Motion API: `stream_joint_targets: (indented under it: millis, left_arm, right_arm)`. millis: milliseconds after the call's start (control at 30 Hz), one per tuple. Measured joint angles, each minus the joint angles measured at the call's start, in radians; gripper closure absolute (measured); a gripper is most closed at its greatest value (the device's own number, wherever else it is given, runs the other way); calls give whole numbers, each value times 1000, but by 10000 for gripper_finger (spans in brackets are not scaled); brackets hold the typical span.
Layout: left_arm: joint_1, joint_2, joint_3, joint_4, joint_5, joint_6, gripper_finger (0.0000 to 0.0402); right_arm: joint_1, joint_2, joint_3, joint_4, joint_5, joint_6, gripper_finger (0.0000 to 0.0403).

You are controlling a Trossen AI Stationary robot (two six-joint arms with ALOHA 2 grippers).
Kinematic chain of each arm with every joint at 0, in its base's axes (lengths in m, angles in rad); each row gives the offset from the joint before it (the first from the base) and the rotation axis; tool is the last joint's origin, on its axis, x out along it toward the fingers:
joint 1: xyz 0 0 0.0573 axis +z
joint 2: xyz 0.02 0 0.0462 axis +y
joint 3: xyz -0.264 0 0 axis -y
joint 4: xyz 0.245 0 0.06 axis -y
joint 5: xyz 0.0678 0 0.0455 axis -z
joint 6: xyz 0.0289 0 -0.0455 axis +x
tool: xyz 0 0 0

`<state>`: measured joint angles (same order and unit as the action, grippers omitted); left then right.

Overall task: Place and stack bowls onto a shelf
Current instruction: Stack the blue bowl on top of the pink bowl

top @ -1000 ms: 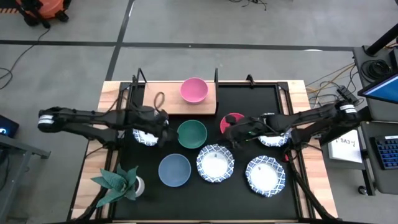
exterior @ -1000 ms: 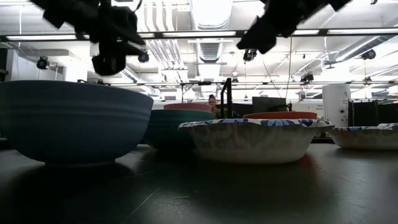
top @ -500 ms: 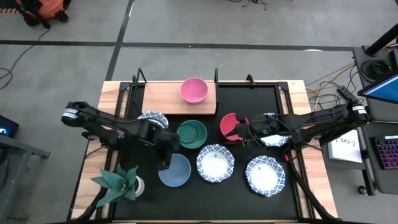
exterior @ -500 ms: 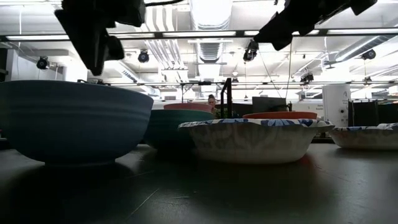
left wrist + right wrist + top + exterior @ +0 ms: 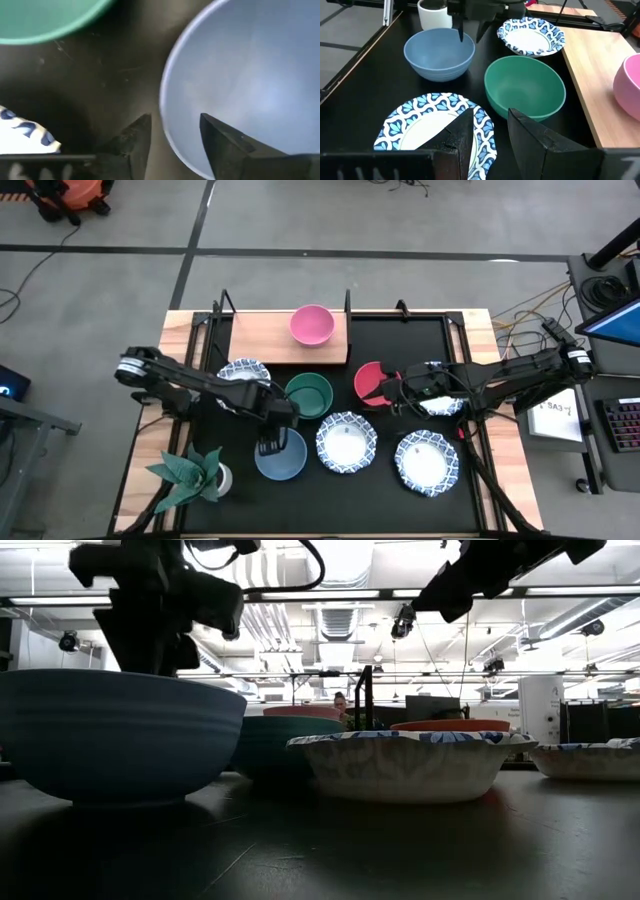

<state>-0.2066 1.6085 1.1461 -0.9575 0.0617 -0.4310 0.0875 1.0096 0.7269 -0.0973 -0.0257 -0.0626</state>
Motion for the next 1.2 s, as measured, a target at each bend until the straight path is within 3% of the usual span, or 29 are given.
stream_joint_targets:
  millis: [167, 333, 500, 733, 1000, 1200]
  left_arm:
    - [0, 25, -3, 11, -44, -3, 218]
    - [-1, 53, -3, 29, -42, 10, 230]
    - [-1, 72, -3, 27, -18, 4, 283]
    - [-1, 69, -3, 27, 18, -8, 388]
    - [-1, 59, 42, 23, 135, 7, 399]
    - [-1, 59, 190, -58, 295, 103, 400]
  right_arm:
    - [0, 0, 0, -1, 0, 1, 291]
    - [0, 0, 0, -1, 0, 2, 291]
    - [0, 0, 0, -1, 0, 1, 291]
    - [0, 0, 0, -1, 0, 0, 291]
    - [0, 0, -3, -2, 0, -8, 291]
    - [0, 0, -3, -2, 0, -7, 291]
